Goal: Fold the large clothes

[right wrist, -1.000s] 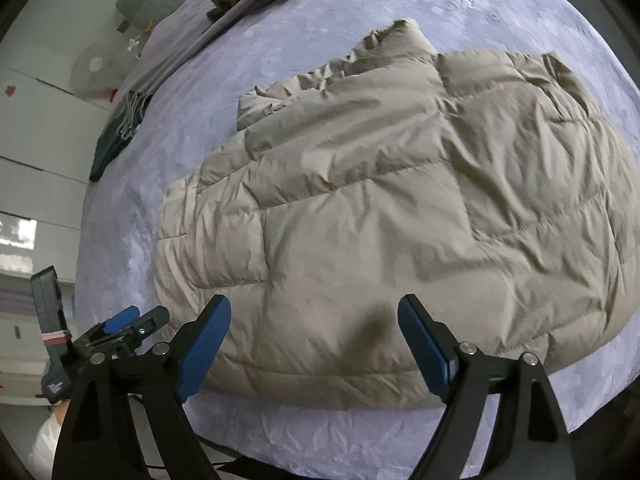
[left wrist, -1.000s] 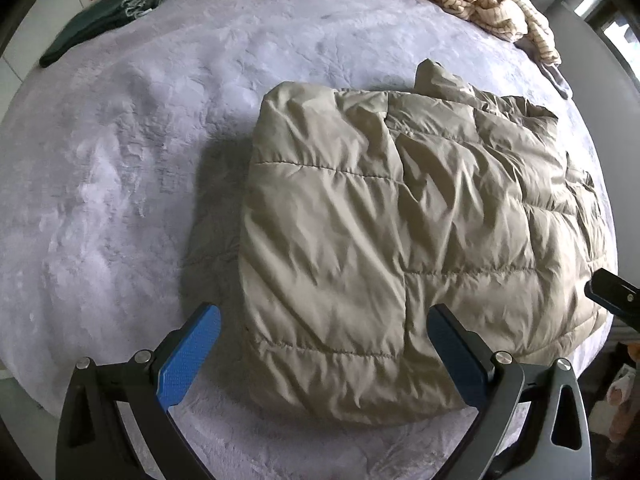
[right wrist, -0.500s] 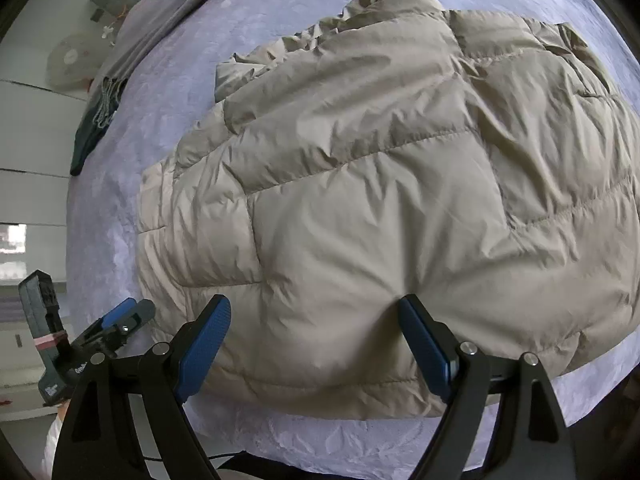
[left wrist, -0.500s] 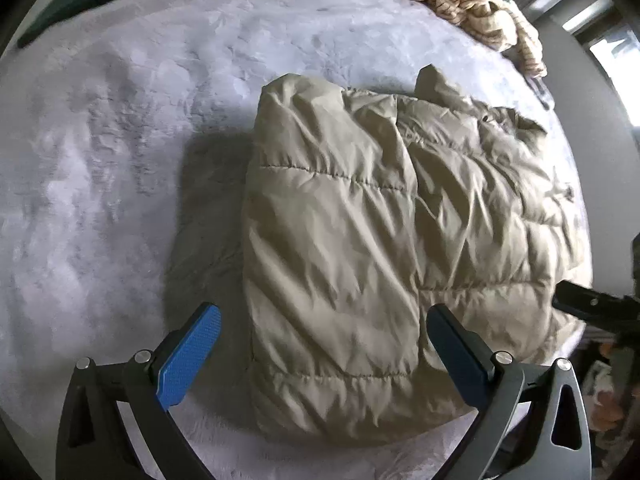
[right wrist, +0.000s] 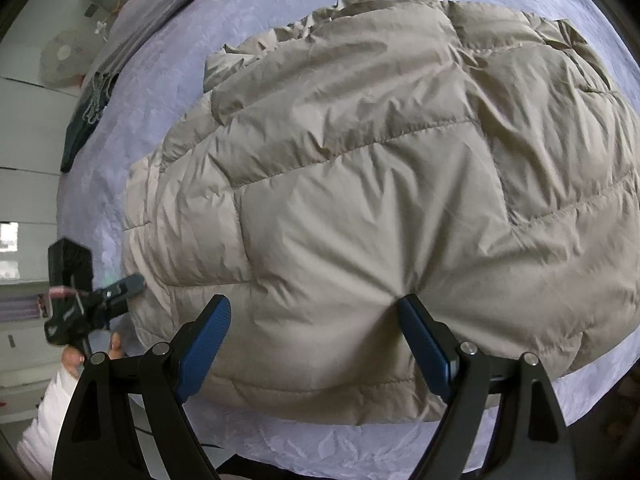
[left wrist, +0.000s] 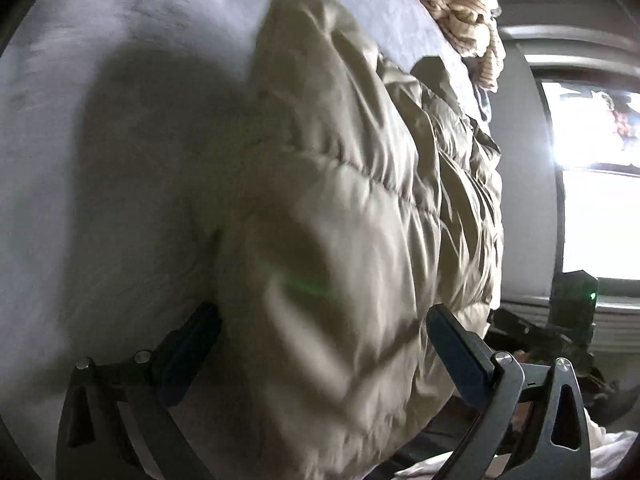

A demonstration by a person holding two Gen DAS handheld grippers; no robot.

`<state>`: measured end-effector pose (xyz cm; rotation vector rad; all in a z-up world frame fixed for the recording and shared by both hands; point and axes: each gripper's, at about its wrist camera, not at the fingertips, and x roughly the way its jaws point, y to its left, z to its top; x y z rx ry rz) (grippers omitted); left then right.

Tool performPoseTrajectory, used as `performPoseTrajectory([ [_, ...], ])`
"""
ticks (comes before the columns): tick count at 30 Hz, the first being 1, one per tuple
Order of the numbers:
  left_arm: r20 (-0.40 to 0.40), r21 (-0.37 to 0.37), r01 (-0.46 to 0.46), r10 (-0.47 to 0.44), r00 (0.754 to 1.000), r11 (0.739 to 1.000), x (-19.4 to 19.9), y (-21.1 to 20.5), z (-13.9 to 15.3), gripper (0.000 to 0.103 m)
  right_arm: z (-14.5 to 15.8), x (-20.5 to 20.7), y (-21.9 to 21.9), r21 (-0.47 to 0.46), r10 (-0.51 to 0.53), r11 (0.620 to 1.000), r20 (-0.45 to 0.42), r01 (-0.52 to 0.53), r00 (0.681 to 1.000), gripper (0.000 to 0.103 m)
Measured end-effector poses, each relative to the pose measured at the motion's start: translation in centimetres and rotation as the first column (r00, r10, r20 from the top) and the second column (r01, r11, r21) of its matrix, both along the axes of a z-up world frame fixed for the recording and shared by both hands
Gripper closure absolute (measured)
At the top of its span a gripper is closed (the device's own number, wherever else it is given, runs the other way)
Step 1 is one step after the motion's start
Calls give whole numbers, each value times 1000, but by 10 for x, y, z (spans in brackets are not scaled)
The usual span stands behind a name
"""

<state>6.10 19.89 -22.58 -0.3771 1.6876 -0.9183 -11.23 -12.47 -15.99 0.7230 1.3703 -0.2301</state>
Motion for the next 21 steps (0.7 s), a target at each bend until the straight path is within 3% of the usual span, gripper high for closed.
performPoseTrajectory([
  [4,-41,-66,56,-59,997,996,5,-30,-12,0,-4,3,5,-16,8,1000,-13,-8,1000,15],
  [9,-67,-79,97,-102,993,992,2,-46,-13,0,-5,7,9,-30,7,1000,-20,-7,1000,14],
  [10,-76,-91,86,-93,993,992,1,-46,-10,7,-5,7,9,-31,3,1000,-21,-4,1000,14],
  [11,-78,-98,82,-90,993,992,0,-47,-7,32,-5,7,9,-31,-1,1000,-21,0,1000,14],
  [14,-47,-113,96,-102,994,989,-4,-49,7,62,-6,9,9,-29,-8,1000,-18,7,1000,14],
  [17,-9,-137,98,-101,995,986,-8,-51,29,69,-6,9,7,-26,-10,1000,-16,9,1000,14],
  [21,40,-177,106,-100,994,978,-14,-57,65,70,-4,5,1,-8,-5,1000,-1,5,1000,14],
])
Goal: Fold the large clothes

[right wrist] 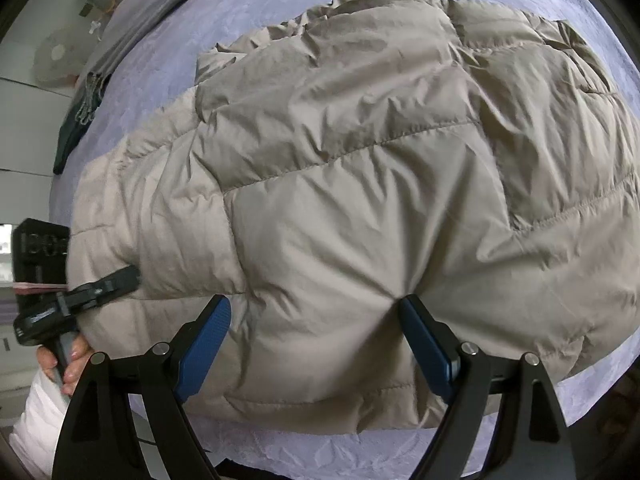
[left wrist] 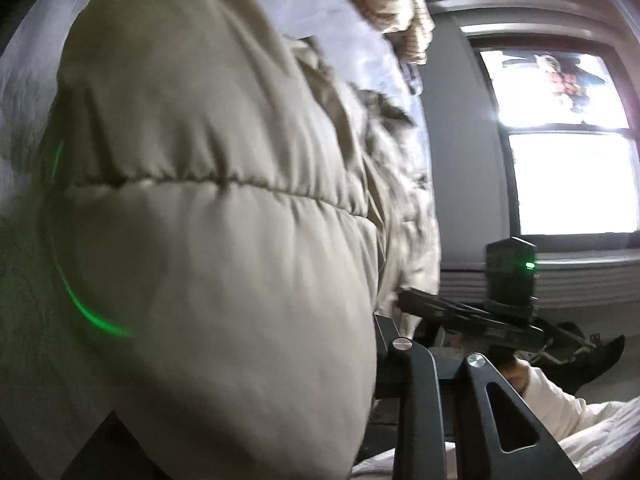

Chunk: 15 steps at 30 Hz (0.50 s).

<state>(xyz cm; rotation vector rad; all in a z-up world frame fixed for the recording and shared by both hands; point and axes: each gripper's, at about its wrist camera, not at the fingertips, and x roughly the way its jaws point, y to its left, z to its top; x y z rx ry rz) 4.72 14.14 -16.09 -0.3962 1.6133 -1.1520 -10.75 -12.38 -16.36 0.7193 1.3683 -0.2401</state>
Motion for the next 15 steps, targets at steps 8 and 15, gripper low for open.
performPoseTrajectory([
  [8,77,-9,-7,8,997,1000,-14,-31,68,70,20,-21,-47,-34,-46,998,95,50,994,43],
  [15,130,90,-73,61,990,993,-41,-83,120,70,-17,-12,-86,50,-42,998,131,36,990,95],
])
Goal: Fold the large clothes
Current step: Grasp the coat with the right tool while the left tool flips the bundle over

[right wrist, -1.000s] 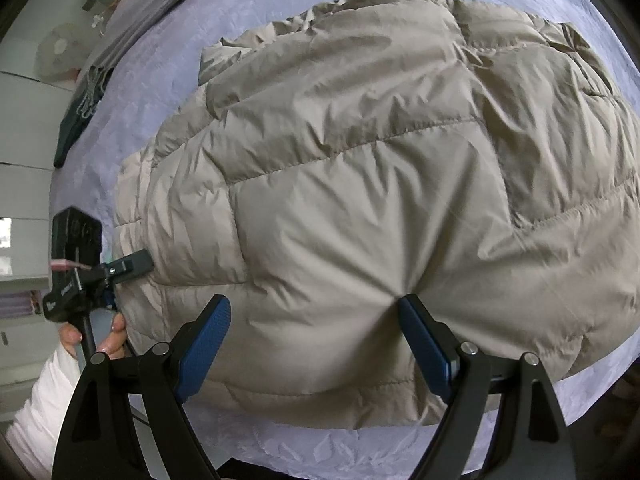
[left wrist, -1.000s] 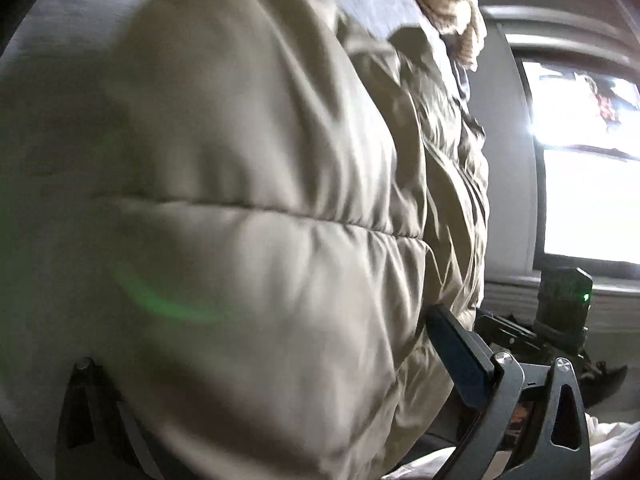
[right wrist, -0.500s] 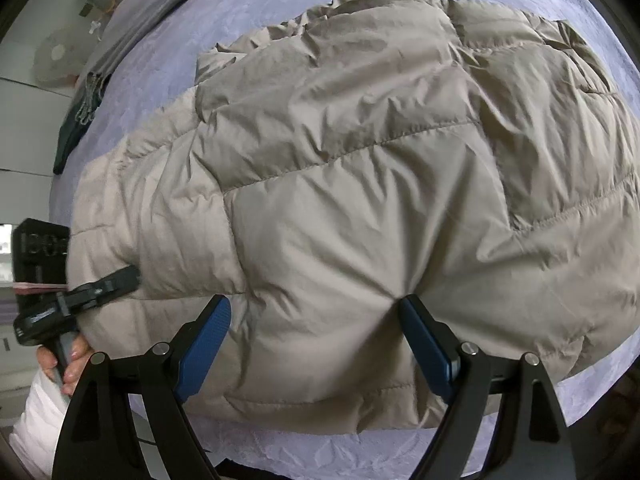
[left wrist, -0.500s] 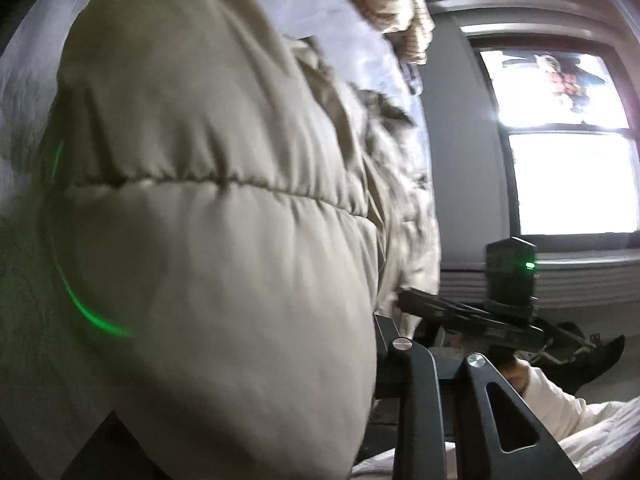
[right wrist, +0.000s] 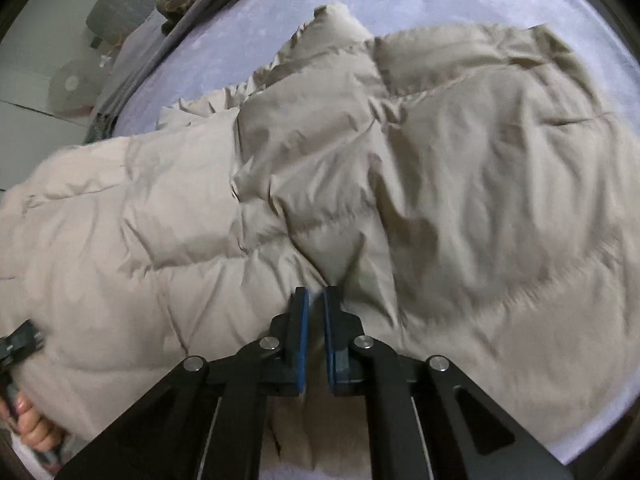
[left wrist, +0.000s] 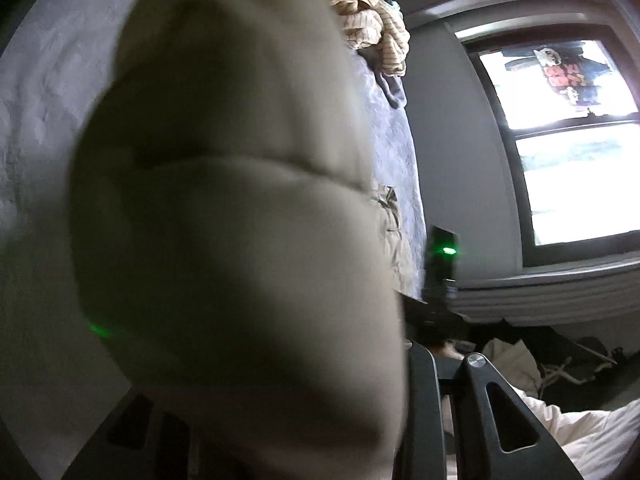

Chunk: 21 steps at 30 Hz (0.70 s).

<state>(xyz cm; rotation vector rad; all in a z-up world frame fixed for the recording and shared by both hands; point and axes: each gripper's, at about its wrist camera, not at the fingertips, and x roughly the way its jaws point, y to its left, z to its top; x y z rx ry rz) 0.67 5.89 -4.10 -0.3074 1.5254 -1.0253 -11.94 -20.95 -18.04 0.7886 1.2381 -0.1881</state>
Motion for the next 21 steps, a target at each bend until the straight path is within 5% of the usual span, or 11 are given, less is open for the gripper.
performPoseTrajectory([
  [12,89,175,141,-158,983,975,-49,-179,30,69,-52,18,-38,224,19,974,34,-26,999,103],
  [21,-33,81,356,-355,934,931,-62,-275,-18,34,-20,-80,-121,262,-178,954,116,143,977,102],
])
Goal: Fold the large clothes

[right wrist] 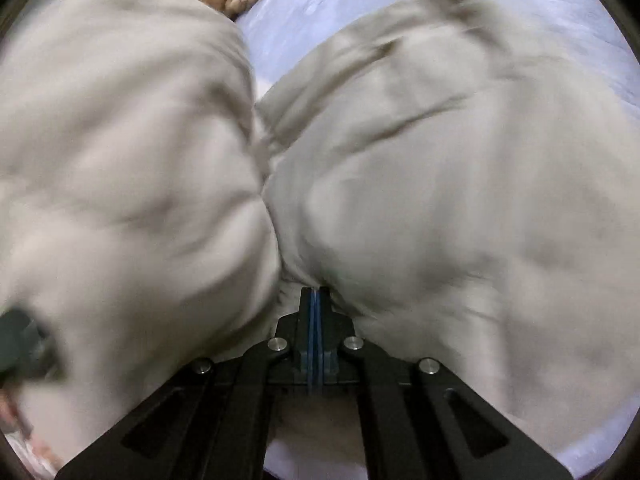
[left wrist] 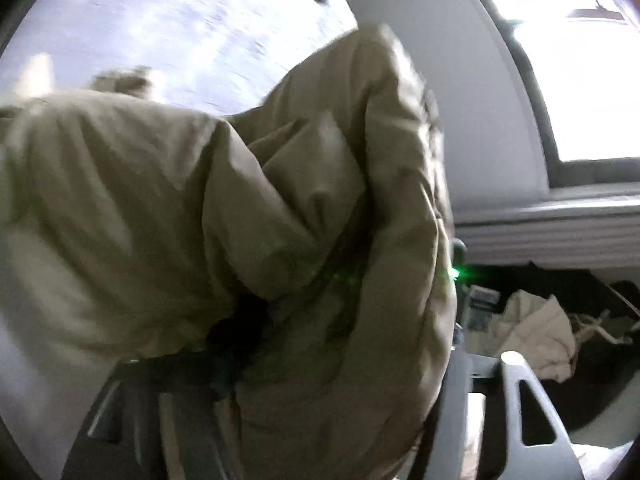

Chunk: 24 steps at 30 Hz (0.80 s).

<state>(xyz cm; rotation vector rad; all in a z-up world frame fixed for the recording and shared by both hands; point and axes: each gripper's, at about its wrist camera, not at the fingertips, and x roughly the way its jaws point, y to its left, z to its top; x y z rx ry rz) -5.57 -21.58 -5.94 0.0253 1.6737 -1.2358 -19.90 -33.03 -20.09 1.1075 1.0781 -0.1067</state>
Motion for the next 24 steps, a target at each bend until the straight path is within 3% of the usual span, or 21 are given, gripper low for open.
performPoseTrajectory([
  [7,-7,-16,73,-73,997,997,-21,-17,-44,32,2,-58,-28,1,-138,990,-11,138,990,100],
  [10,-27,-18,64,-65,998,998,-17,-13,-53,21,16,-74,-31,-43,-166,985,-23,165,986,99],
  [12,-12,-6,72,-72,997,997,-19,-21,-53,21,34,-76,-27,-94,-156,983,-3,155,988,89],
  [13,2,-3,76,-76,997,997,-19,-24,-51,21,48,-82,-25,-118,-146,982,24,148,989,67],
  [14,18,-2,76,-76,997,997,-25,-32,-50,21,60,-88,-23,-134,-138,980,55,144,989,36],
  [15,37,-5,77,-77,996,997,-27,-35,-46,21,69,-95,-27,-140,-130,980,84,141,988,25],
  [16,57,-7,77,-77,995,997,-28,-37,-41,21,79,-101,-22,-136,-114,982,125,131,986,20],
  [19,116,-15,71,-69,991,997,-44,-54,-24,21,101,-97,3,-112,-23,993,196,45,980,20],
  [22,218,-42,45,-35,975,998,-48,-55,-3,21,102,-71,13,-144,32,990,181,-6,983,20],
  [24,299,-66,8,12,954,998,-30,-35,11,21,98,-53,22,-194,29,981,121,-5,992,20],
])
